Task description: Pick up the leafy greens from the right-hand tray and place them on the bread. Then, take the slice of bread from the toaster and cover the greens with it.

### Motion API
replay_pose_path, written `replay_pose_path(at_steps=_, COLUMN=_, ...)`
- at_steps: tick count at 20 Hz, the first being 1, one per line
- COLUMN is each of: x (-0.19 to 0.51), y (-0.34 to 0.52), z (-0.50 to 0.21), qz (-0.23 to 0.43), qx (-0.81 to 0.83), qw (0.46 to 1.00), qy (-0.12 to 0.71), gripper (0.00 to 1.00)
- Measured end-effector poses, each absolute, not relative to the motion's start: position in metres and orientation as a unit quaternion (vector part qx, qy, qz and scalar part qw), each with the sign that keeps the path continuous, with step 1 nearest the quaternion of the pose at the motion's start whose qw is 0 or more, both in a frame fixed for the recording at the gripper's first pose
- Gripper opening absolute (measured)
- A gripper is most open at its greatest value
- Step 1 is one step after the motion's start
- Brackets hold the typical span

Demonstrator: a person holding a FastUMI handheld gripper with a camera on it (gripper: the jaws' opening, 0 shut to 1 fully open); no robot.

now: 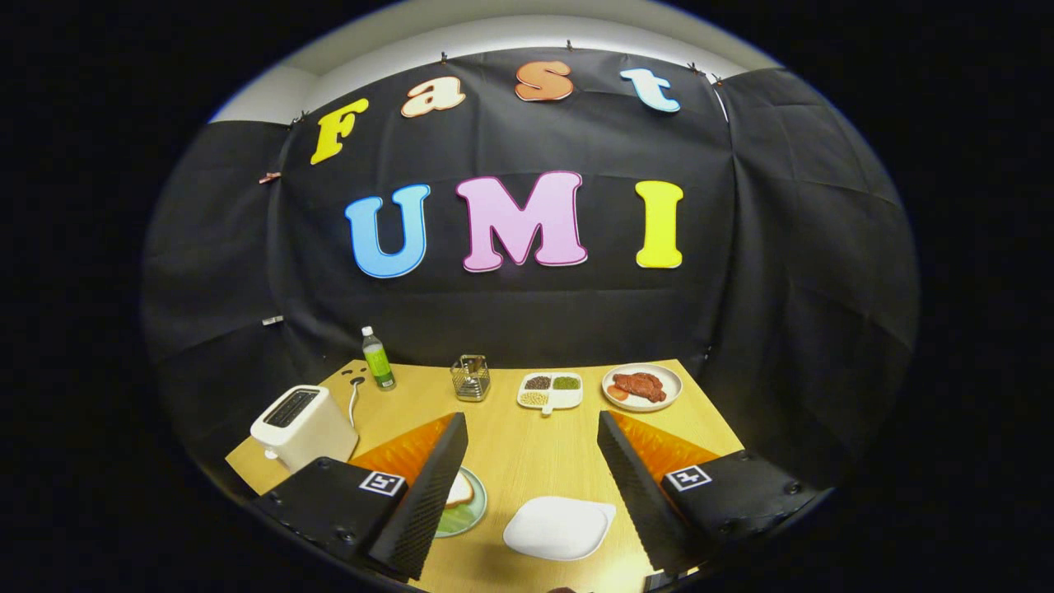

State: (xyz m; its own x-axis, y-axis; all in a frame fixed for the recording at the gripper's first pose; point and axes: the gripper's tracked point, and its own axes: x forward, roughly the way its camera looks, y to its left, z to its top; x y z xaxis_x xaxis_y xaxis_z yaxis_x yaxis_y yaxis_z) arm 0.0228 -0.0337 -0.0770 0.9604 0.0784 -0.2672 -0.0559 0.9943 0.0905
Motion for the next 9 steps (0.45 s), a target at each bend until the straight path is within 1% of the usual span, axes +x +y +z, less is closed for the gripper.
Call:
replay_pose_path(at_steps=3, x=0.020, y=-0.028, z=-0.079, qz=0.023, qx=0.036, qw=0.989, qy=0.143, gripper=0.99)
replay_pose_path(at_steps=9, x=0.028, y=-0.016, z=-0.061, qz=0.014, qx=0.033, qw=0.992, qy=0.122, gripper=0.98)
